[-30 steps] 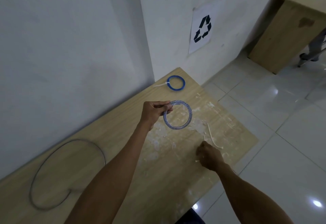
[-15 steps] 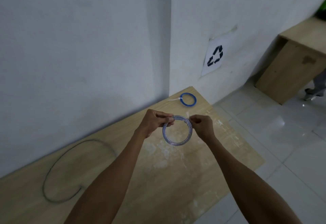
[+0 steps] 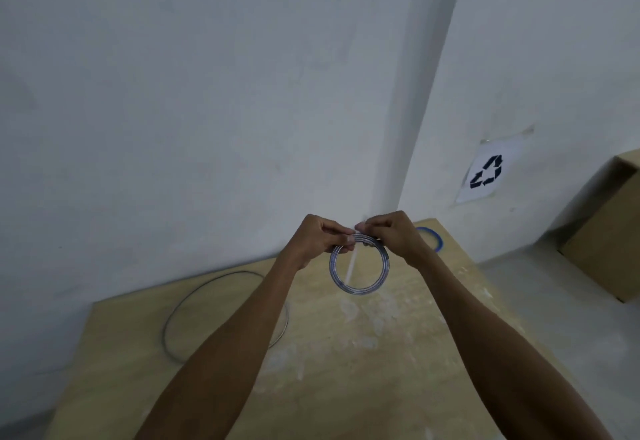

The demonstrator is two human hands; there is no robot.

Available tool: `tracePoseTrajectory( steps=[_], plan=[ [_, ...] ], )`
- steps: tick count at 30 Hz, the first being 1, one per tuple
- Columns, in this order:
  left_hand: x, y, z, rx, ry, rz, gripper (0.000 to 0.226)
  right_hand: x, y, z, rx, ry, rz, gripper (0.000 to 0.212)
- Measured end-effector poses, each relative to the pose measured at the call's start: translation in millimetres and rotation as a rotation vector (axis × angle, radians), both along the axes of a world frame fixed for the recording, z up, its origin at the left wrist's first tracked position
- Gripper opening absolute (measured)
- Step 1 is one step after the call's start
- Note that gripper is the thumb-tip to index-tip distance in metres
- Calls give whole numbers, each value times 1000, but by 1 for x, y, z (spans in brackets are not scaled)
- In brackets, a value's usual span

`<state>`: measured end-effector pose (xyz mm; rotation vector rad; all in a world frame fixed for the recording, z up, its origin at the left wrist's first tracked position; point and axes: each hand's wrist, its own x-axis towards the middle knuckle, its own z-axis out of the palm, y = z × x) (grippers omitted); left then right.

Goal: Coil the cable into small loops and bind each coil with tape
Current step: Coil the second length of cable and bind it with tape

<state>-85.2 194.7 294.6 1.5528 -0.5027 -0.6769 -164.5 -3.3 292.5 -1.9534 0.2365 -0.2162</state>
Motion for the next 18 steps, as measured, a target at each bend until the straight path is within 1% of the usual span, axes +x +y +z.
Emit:
tracePoseTrajectory(
  steps=[4,7,10,12,14,16,17,18],
  plan=[
    [0,16,4,-5,28,51,21,11,23,5,61,-21,15,14],
    [3,23,8,-15,51,96,14,20,35,6,122,-37,29,16],
    [7,27,12,-35,81,123,8,29,41,10,143,-37,2,13],
    [9,29,13,-39,102,141,8,33,43,11,114,-15,17,11],
    [12,31,11,-42,108,191,6,33,45,10,-14,-56,11,18],
    [18,33,9,-71,127,275,8,28,47,8,-185,-235,-20,40],
    [21,34,8,-86,138,317,12,25,48,6,-295,-332,11,52],
    [23,35,9,-94,142,350,16,22,49,4,-436,-392,72,57]
  ],
)
